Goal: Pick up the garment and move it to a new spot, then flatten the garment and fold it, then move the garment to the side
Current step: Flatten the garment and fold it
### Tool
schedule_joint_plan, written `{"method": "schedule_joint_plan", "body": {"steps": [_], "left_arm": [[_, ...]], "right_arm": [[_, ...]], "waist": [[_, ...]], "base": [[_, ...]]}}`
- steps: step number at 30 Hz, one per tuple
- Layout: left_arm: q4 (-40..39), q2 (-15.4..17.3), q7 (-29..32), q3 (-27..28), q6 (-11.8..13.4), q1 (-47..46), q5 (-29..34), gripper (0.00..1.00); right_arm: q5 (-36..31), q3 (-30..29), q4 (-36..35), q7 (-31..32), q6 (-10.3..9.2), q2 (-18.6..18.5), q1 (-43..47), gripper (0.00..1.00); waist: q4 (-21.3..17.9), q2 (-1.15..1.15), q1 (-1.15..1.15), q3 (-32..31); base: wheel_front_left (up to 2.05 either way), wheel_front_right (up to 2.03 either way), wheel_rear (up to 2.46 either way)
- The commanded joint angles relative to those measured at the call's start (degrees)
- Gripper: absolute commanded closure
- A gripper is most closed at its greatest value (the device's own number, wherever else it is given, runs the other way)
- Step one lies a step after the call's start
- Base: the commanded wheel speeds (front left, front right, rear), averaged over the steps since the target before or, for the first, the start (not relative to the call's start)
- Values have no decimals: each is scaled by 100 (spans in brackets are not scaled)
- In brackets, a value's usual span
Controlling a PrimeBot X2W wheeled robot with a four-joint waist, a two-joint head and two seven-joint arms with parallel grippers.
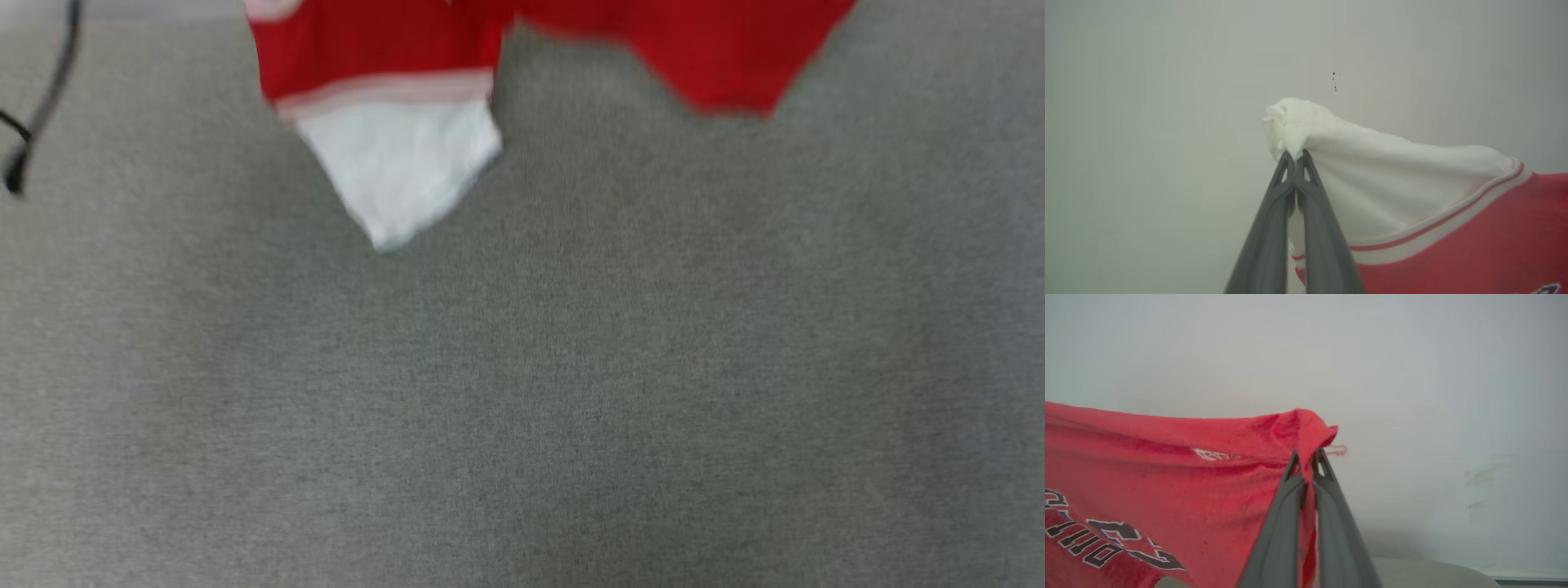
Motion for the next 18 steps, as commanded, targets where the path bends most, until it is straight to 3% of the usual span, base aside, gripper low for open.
{"method": "schedule_joint_plan", "body": {"steps": [1, 9, 18], "left_arm": [[88, 48, -97, 40, -39, -294, 67, 100], [538, 53, -260, 106, -217, -1569, 236, 100], [1081, -207, -407, 45, -383, -1501, 96, 100]], "right_arm": [[-51, -2, -25, -66, -6, -22, -273, 100], [-180, 238, 10, -286, -6, -159, -1447, 100], [-7, 690, 832, -524, -6, -118, -1949, 100]], "waist": [[-40, 0, 0, 559], [-3, 0, 0, 1419], [127, 0, 0, 1939]], "base": [[0, 0, 0], [0, 0, 0], [0, 0, 0]]}}
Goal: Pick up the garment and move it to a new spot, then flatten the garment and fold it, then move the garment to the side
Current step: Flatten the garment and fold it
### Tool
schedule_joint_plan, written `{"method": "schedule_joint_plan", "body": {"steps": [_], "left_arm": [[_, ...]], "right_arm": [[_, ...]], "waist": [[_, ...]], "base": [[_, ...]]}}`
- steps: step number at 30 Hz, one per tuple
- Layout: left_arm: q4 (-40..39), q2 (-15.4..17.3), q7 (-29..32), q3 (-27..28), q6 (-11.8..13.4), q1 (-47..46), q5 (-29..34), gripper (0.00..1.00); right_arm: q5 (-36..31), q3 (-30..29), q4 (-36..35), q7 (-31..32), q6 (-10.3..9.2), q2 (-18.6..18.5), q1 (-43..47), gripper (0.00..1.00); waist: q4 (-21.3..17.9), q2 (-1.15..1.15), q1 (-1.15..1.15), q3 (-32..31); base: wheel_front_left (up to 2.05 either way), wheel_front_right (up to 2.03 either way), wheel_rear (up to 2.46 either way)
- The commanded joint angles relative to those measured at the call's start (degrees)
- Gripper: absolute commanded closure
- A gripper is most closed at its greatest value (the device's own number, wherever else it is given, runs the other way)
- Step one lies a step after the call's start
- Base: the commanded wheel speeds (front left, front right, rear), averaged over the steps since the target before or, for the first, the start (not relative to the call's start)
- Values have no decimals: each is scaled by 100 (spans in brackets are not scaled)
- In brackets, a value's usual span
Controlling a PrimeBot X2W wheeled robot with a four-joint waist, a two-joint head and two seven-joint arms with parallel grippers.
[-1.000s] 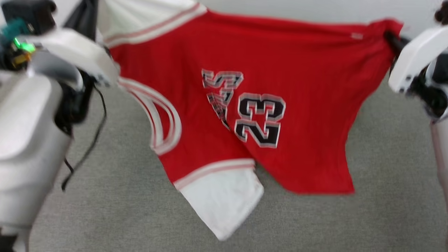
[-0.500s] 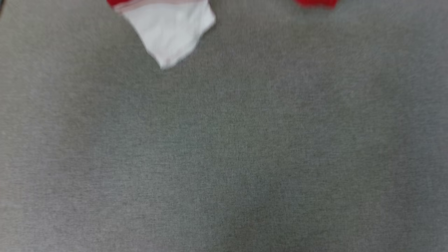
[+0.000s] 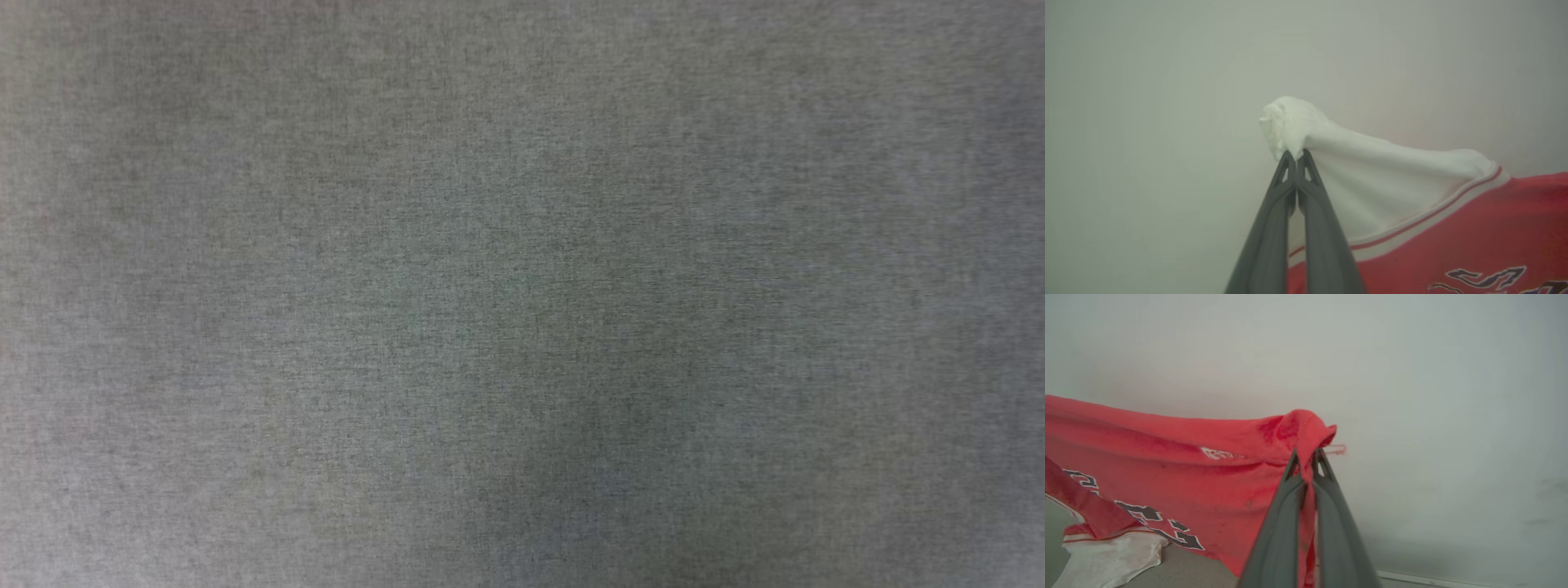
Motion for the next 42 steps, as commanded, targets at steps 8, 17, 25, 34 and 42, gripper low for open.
{"method": "schedule_joint_plan", "body": {"steps": [8, 17, 25, 34, 42], "left_arm": [[617, -340, -251, 64, -263, 923, -409, 100], [774, -499, -417, 278, -472, 3112, -878, 100], [222, -453, -434, 367, -242, 5449, -1141, 100], [-1216, -207, -148, 420, 470, 7938, -1507, 100], [-3068, 191, 258, 613, 1451, 9810, -1854, 100]], "right_arm": [[460, 629, 979, -460, -5, 15, 335, 100], [1241, 1437, 1069, -959, -6, -171, 2272, 100], [1798, 1926, 374, -1120, -8, -504, 4398, 100], [2037, 1849, -576, -1010, -9, -911, 6573, 100], [1826, 1045, -1658, -557, -9, -900, 8464, 100]], "waist": [[160, 0, -1, -124], [216, 0, -1, -1507], [255, 0, -1, -2679], [313, 0, -1, -3572], [334, 0, -1, -3900]], "base": [[0, 0, 0], [0, 0, 0], [0, 0, 0], [0, 0, 0], [0, 0, 0]]}}
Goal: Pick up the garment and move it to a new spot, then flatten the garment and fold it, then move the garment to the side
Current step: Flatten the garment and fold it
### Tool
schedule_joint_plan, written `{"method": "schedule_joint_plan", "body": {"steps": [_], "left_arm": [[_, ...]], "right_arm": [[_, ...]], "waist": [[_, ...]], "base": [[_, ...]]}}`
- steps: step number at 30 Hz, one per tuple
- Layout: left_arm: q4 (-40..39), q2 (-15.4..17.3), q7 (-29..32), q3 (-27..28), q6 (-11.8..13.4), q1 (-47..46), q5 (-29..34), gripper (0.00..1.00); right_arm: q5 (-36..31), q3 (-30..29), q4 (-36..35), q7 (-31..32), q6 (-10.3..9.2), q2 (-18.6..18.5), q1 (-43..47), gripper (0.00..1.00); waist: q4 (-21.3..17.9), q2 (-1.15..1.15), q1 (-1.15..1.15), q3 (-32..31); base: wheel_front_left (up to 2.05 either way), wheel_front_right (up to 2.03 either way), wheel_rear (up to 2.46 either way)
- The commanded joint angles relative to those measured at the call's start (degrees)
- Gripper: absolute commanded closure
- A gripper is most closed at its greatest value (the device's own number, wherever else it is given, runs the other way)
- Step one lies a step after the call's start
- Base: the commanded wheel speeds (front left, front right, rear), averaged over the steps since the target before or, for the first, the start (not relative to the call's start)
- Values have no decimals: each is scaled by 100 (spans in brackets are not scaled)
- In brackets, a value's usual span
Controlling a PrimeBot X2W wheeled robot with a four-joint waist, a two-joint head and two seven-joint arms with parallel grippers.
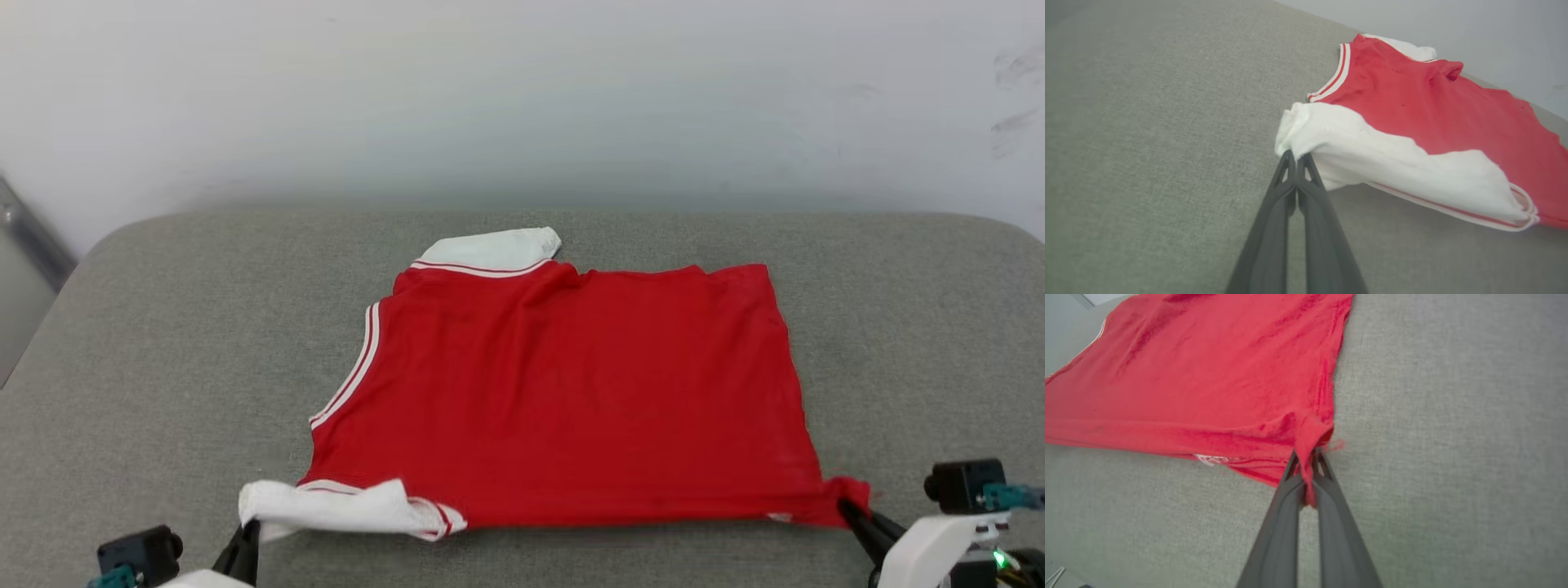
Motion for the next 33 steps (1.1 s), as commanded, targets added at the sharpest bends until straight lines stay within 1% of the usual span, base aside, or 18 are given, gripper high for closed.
{"method": "schedule_joint_plan", "body": {"steps": [1, 5, 6, 7, 9, 11, 12, 14, 17, 20, 25, 26, 28, 29, 30, 31, 32, 33], "left_arm": [[-377, 141, 52, 136, 243, 381, -109, 100], [-1101, 296, 157, 246, 551, 854, -204, 100], [-1101, 296, 157, 246, 551, 854, -204, 100], [-1381, 366, 213, 247, 599, 854, -173, 100], [-1545, 410, 288, 215, 630, 707, -121, 100], [-1616, 416, 375, 180, 582, 481, -89, 100], [-1616, 416, 375, 180, 582, 481, -89, 100], [-1523, 401, 486, 128, 520, 209, -63, 100], [-1286, 299, 572, 69, 340, -312, -38, 100], [-978, 159, 602, -4, 162, -876, 6, 100], [-267, -34, 755, -144, -188, -1574, -4, 100], [-116, -70, 805, -189, -261, -1673, -25, 100], [206, -136, 871, -244, -398, -1876, -48, 100], [352, -181, 913, -289, -465, -1942, -65, 100], [496, -233, 916, -313, -521, -2013, -70, 62], [643, -284, 909, -328, -582, -2084, -84, 20], [769, -327, 914, -351, -644, -2131, -115, 0], [898, -362, 907, -359, -701, -2165, -124, 0]], "right_arm": [[-152, -294, -291, 161, -14, 25, 431, 100], [-416, -852, -940, 551, -14, 209, 1035, 100], [-416, -852, -940, 551, -14, 209, 1035, 100], [-549, -1085, -1223, 774, -13, 341, 1166, 100], [-690, -1241, -1449, 1017, -13, 466, 1137, 100], [-813, -1370, -1580, 1261, -12, 581, 971, 100], [-813, -1370, -1580, 1261, -12, 581, 971, 100], [-931, -1434, -1610, 1518, -12, 657, 739, 100], [-1070, -1417, -1503, 1754, -11, 755, 317, 100], [-1172, -1365, -1329, 1838, -11, 777, -156, 100], [-1308, -1183, -892, 1765, -10, 823, -809, 100], [-1311, -1135, -771, 1755, -10, 837, -905, 94], [-1358, -1022, -544, 1657, -10, 843, -1090, 53], [-1344, -981, -419, 1598, -10, 866, -1168, 5], [-1337, -934, -304, 1524, -10, 890, -1230, 0], [-1337, -889, -184, 1438, -10, 895, -1277, 0], [-1317, -825, -83, 1360, -10, 908, -1310, 0], [-1289, -773, 6, 1253, -11, 911, -1338, 0]], "waist": [[-3, 0, 3, -54], [-36, 0, 3, -41], [-36, 0, 3, -41], [-56, 0, 3, -13], [-92, 0, 3, 30], [-123, 0, 3, 92], [-123, 0, 3, 92], [-156, 0, 3, 213], [-192, 0, 3, 479], [-166, 0, 3, 784], [-160, 0, 3, 1215], [-159, 0, 3, 1288], [-159, 0, 3, 1398], [-164, 0, 3, 1440], [-167, 0, 3, 1465], [-167, 0, 3, 1478], [-166, 0, 3, 1483], [-166, 0, 3, 1477]], "base": [[0, 0, 0], [0, 0, 0], [0, 0, 0], [0, 0, 0], [0, 0, 0], [0, 0, 0], [0, 0, 0], [0, 0, 0], [0, 0, 0], [0, 0, 0], [0, 0, 0], [0, 0, 0], [0, 0, 0], [0, 0, 0], [0, 0, 0], [0, 0, 0], [0, 0, 0], [0, 0, 0]]}}
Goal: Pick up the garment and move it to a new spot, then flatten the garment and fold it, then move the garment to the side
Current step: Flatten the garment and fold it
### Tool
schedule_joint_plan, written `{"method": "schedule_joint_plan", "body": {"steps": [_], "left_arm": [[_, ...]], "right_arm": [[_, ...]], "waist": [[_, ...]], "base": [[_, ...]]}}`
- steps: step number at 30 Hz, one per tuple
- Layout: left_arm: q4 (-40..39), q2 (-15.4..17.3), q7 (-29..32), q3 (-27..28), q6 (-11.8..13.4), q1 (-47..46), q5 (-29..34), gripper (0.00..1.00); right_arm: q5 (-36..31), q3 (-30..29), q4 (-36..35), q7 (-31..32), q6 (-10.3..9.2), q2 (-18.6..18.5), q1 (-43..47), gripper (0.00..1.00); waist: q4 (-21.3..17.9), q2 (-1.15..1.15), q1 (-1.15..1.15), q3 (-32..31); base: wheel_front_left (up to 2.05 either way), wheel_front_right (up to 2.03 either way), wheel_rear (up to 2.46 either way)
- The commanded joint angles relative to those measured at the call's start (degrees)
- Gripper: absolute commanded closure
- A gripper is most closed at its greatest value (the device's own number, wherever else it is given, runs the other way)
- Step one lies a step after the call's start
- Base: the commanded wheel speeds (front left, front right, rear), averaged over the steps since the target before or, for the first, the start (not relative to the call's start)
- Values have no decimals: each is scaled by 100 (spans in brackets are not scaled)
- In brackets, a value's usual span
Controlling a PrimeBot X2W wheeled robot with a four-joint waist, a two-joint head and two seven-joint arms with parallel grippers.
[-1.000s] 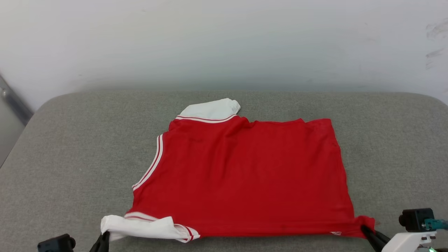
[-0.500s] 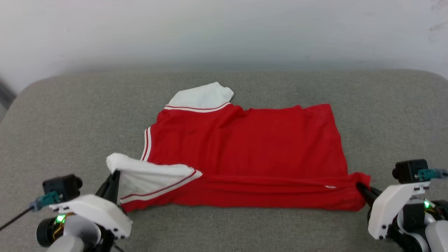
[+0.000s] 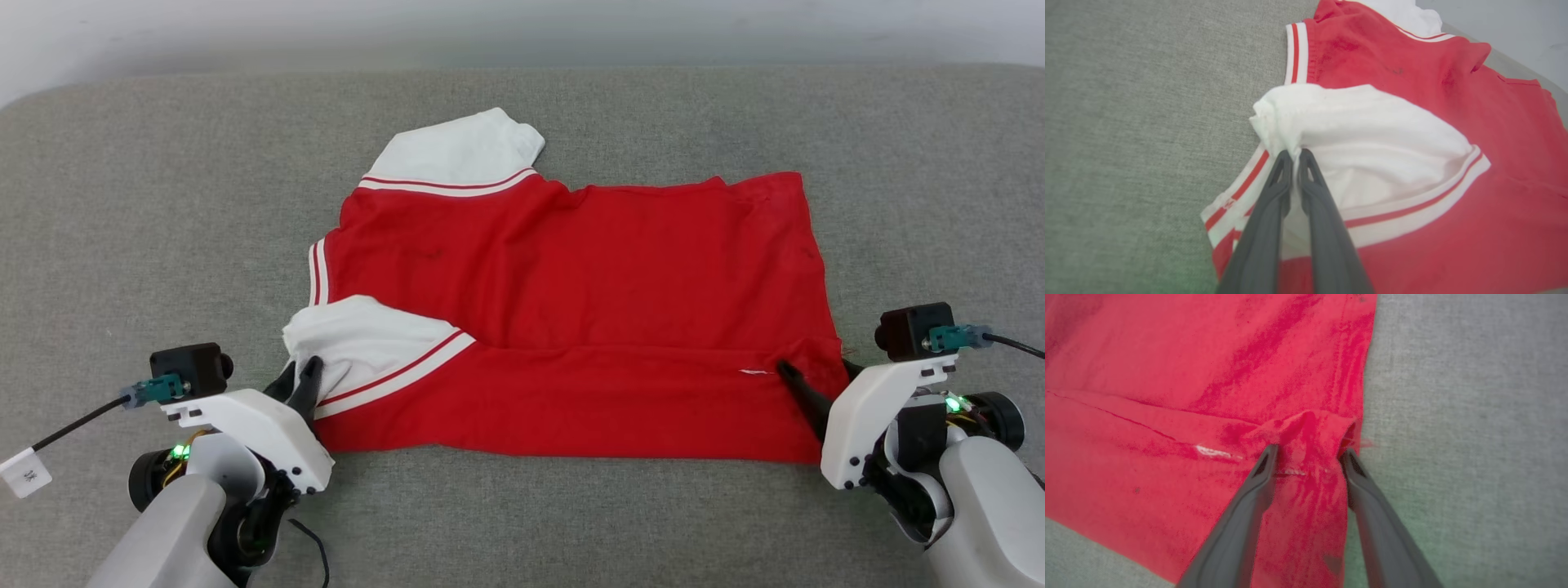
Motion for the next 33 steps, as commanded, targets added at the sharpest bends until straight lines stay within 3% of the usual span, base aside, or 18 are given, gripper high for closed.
{"method": "schedule_joint_plan", "body": {"steps": [1, 8, 11, 14, 23, 29, 33], "left_arm": [[142, -32, -61, -2, -78, -108, -13, 0], [516, 45, -440, 103, -185, 13, 39, 0], [405, 216, -330, 41, -176, 114, 101, 0], [39, 542, 227, -123, -75, 255, 127, 0], [-675, 1307, 2261, -433, 83, 375, -276, 0], [-584, 1536, 2840, -453, 231, 249, -409, 0], [-338, 1387, 3087, -512, 234, 230, -555, 0]], "right_arm": [[33, 75, 109, -176, -8, 10, -49, 0], [29, 366, -19, -1555, -6, -156, 262, 0], [-48, 293, -198, -2095, -6, -156, 476, 0], [-268, -4, -479, -2495, -6, -72, 806, 0], [-770, -465, -1500, -2463, -5, 375, 1365, 0], [-956, -593, -1961, -2337, -5, 670, 1459, 0], [-1027, -633, -2075, -2313, -5, 769, 1458, 0]], "waist": [[-2, 0, -1, -24], [-67, 0, -1, -456], [-103, 0, -1, -689], [-143, 0, -1, -933], [-401, 0, -1, -788], [-682, 0, -1, -362], [-799, 0, -1, -174]], "base": [[0, 0, 0], [0, 0, 0], [0, 0, 0], [0, 0, 0], [0, 0, 0], [0, 0, 0], [0, 0, 0]]}}
